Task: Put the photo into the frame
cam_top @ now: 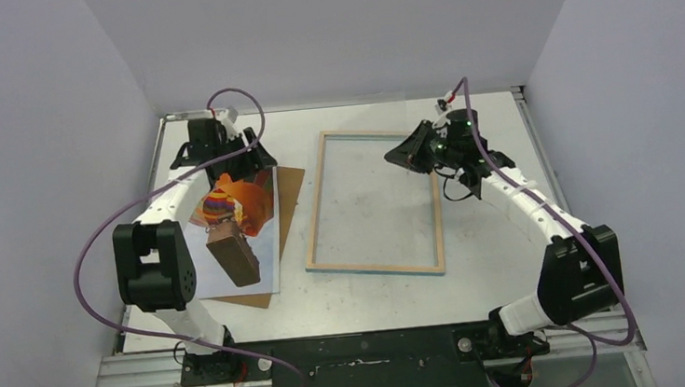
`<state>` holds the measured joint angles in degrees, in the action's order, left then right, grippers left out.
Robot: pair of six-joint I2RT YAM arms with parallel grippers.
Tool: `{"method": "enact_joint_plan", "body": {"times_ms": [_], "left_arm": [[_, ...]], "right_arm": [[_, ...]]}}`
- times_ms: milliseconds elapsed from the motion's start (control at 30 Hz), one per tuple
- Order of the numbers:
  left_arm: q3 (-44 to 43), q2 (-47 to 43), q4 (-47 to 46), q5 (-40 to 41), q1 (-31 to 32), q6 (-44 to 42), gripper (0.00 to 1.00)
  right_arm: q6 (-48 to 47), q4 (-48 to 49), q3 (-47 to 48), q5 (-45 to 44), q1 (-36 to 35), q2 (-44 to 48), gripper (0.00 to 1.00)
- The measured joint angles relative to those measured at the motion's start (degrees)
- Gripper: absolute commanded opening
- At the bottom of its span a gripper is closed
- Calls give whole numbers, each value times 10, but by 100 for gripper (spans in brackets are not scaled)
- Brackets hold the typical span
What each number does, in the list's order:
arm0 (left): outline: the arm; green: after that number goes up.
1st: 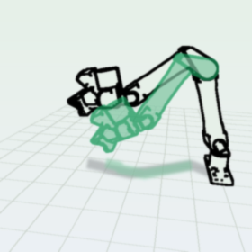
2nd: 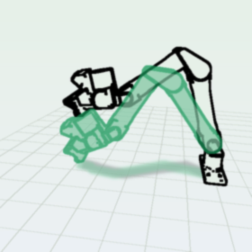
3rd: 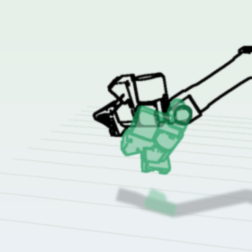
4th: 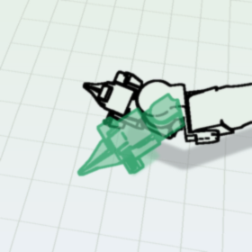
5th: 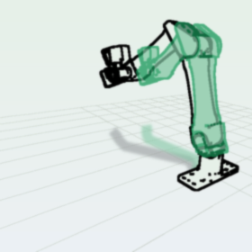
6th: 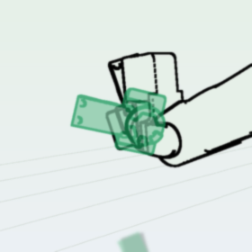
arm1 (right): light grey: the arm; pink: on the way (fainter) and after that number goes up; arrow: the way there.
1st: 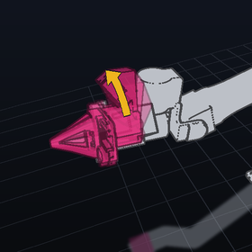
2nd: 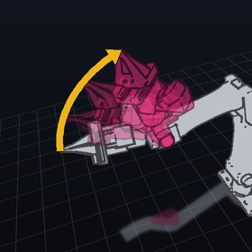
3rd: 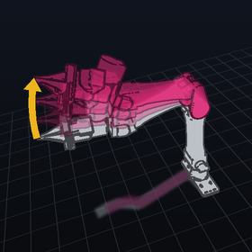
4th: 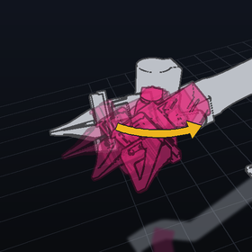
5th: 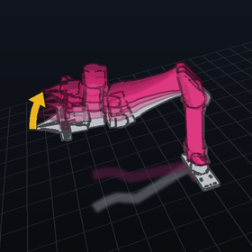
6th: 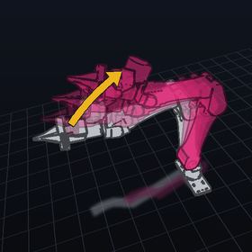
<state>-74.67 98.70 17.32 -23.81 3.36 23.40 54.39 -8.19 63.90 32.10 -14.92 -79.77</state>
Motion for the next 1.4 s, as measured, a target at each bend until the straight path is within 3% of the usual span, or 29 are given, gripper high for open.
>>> {"method": "enact_joint_plan", "body": {"times_ms": [167,467,767,1400], "left_arm": [[24,0,2,2,5,-17,55],[38,0,1,11,36,-41,52],[20,69,0,15,101,-56,33],[-11,148,-13,23,101,-41,20]], "right_arm": [[-14,11,-55,-7,12,-62,5],[-103,-7,-44,-43,20,-81,5],[-180,-12,-28,-45,20,-77,5],[-172,118,-40,30,21,-52,5]]}}
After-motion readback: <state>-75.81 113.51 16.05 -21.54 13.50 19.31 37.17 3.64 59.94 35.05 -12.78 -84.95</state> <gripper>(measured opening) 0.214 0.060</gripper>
